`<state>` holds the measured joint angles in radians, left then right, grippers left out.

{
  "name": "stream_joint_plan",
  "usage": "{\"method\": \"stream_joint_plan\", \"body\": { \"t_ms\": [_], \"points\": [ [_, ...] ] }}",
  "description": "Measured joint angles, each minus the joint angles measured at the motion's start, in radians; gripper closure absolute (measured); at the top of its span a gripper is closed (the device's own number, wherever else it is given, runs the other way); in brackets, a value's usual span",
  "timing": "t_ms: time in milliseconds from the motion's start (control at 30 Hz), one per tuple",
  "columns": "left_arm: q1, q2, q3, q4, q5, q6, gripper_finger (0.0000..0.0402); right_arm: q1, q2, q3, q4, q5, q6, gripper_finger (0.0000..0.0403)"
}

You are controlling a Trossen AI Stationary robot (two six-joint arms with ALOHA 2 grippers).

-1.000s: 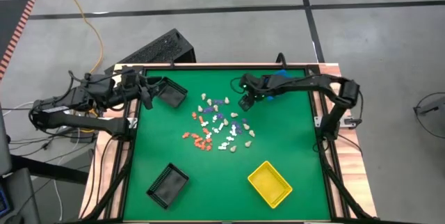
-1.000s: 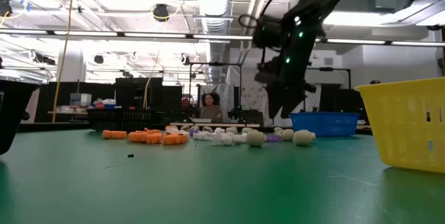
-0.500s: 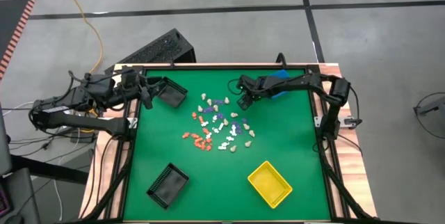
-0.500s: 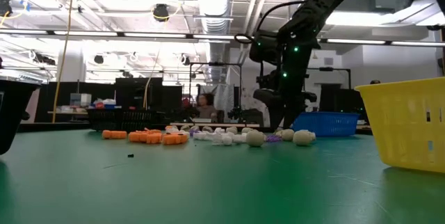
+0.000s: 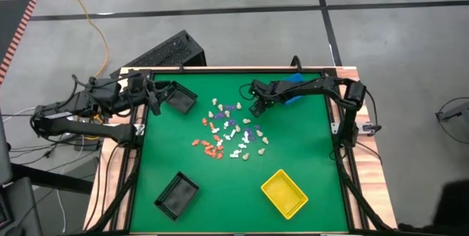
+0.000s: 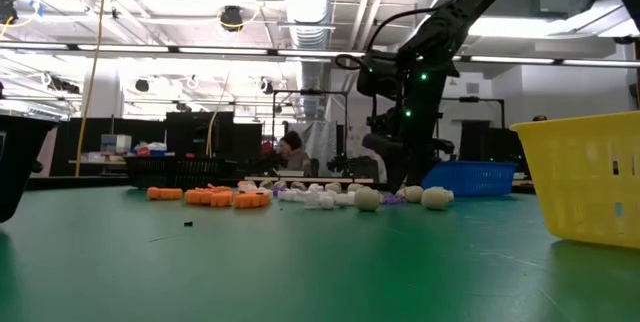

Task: Sort Halloween decoration
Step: Put the skull toy into the blue basket

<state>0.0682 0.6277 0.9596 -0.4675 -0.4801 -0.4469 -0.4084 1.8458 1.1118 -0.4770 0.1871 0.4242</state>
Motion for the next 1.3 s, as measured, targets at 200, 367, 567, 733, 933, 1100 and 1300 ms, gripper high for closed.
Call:
{"method": "stream_joint_plan", "body": {
  "t_ms": [200, 367, 567, 733, 933, 1100, 1300],
  "points": [
    [0.000, 0.000, 0.000, -0.017, -0.001, -0.001, 0.0230, 0.001, 0.001, 0.000, -0.001, -0.003, 0.041, 0.0245],
    [0.000, 0.000, 0.000, -0.017, -0.003, 0.011, 0.0230, 0.001, 0.002, -0.001, -0.005, -0.005, 0.047, 0.0290],
    [0.000, 0.000, 0.000, -0.018, -0.003, 0.012, 0.0230, 0.015, 0.004, 0.033, -0.042, -0.005, 0.036, 0.0290],
    [0.000, 0.000, 0.000, -0.018, -0.003, 0.013, 0.0230, 0.021, -0.015, 0.100, -0.090, -0.016, 0.011, 0.0290],
    [0.000, 0.000, 0.000, -0.022, -0.003, 0.014, 0.0230, 0.003, -0.087, 0.143, -0.144, -0.013, -0.017, 0.0285],
    [0.000, 0.000, 0.000, -0.021, -0.003, 0.014, 0.0230, -0.047, -0.188, 0.147, -0.278, -0.004, 0.004, 0.0283],
    [0.000, 0.001, 0.000, -0.022, -0.023, 0.012, 0.0230, -0.129, -0.260, 0.145, -0.476, 0.102, 0.021, 0.0282]
  ]
}}
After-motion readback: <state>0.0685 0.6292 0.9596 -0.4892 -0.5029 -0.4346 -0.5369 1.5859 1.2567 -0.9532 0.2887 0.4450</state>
